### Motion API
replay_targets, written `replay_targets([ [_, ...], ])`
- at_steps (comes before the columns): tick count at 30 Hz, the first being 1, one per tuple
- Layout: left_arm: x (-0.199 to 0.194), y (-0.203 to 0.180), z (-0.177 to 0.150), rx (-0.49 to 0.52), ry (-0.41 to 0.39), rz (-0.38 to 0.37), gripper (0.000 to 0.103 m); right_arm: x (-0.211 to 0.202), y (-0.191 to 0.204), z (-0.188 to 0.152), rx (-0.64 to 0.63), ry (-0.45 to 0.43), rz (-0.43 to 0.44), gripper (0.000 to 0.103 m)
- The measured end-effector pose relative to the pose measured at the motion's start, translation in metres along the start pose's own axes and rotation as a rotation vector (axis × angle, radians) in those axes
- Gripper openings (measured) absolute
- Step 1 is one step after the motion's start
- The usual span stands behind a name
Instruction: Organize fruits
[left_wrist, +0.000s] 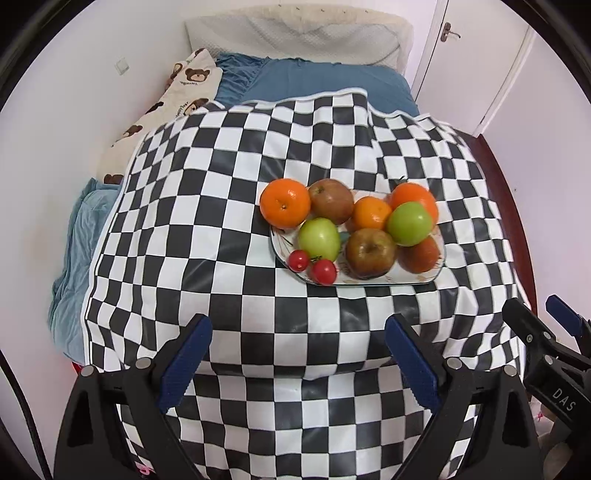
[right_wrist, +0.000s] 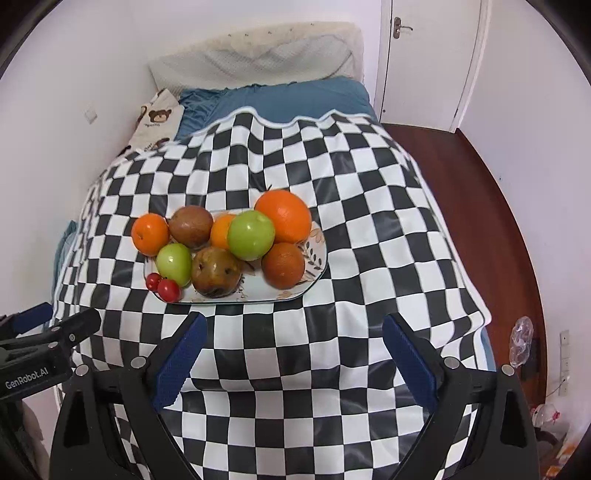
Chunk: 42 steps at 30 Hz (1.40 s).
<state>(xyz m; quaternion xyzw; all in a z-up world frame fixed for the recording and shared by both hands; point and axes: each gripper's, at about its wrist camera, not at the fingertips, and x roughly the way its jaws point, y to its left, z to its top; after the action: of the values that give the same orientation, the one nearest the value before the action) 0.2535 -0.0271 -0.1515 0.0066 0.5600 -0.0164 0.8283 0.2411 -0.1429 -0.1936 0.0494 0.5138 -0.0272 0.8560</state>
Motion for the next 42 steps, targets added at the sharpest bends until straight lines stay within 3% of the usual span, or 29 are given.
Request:
replay_targets([
  [13,-0.112,-0.010,-0.022,0.002,-0.160,-0.030,0.096,-0.126,-0.012,-0.010,-0.054,-0.138,0.061,0.098],
  [23,-0.161,-0.016,-0.044,0.008,-0.169,-0.061,0.096,-0.200,-0.016,-0.017,-0.078,-0.183,0.088,0.099],
  [34,-0.187,-0.018,-0.058,0.001,-0.190,-0.047,0.096,-0.235,-0.016,-0.029,-0.097,-0.179,0.090,0.099],
  [42,-0.188,-0.017,-0.059,-0.002,-0.195,-0.043,0.096,-0.237,-0.017,-0.030,-0.093,-0.184,0.083,0.102],
])
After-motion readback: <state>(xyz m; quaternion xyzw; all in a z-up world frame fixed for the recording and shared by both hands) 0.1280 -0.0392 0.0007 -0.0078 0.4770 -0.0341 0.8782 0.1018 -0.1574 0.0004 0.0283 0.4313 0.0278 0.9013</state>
